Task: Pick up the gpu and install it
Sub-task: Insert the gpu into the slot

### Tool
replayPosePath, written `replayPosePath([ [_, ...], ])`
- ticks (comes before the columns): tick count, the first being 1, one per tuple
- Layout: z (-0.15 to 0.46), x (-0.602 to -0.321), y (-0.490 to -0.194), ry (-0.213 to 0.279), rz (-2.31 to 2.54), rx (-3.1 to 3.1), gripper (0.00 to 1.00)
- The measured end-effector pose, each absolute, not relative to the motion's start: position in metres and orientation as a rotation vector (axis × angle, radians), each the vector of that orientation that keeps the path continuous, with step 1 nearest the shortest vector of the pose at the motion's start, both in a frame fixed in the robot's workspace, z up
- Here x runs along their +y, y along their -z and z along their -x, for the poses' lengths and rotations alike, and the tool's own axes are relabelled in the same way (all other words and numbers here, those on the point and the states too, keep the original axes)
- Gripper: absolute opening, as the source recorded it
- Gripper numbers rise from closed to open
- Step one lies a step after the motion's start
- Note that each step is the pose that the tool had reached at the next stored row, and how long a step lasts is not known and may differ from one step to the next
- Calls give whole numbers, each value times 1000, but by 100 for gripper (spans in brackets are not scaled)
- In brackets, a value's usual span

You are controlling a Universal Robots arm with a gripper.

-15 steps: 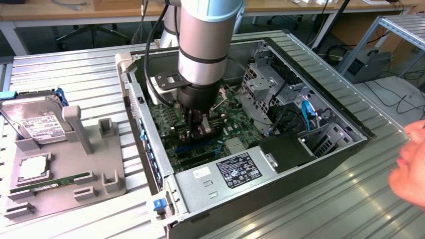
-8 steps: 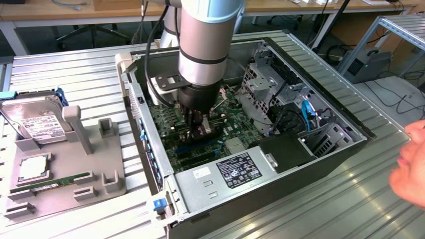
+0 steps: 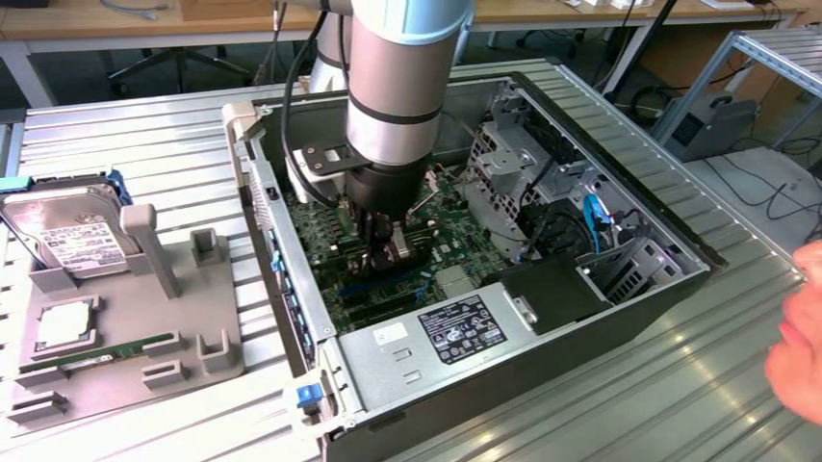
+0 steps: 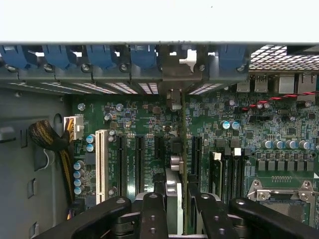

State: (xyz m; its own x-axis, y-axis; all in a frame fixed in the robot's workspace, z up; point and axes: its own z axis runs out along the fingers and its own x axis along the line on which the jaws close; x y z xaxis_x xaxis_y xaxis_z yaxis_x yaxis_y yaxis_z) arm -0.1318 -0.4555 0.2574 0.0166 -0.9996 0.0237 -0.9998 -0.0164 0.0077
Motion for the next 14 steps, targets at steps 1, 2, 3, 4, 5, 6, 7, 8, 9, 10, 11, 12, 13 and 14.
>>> replayPosePath([
  [1,132,-456,-257,-18,-2224,-2188,27],
  [2,132,-456,-257,-18,-2224,-2188,27],
  [3,132,-456,-257,-18,-2224,-2188,27],
  [4,132,-456,-257,-18,-2224,-2187,27],
  [5,132,-456,-257,-18,-2224,-2187,27],
  [6,132,-456,-257,-18,-2224,-2187,27],
  [7,132,-456,-256,-18,-2223,-2188,27],
  [8,132,-456,-256,-18,-2222,-2189,27],
  [9,132,-456,-256,-18,-2222,-2190,27],
  [10,132,-456,-256,-18,-2221,-2191,27],
  [11,132,-456,-256,-18,-2220,-2192,27],
  [12,132,-456,-256,-18,-2219,-2193,27],
  [13,132,-456,-256,-18,-2219,-2193,27],
  [14,132,-456,-256,-18,-2218,-2193,27],
])
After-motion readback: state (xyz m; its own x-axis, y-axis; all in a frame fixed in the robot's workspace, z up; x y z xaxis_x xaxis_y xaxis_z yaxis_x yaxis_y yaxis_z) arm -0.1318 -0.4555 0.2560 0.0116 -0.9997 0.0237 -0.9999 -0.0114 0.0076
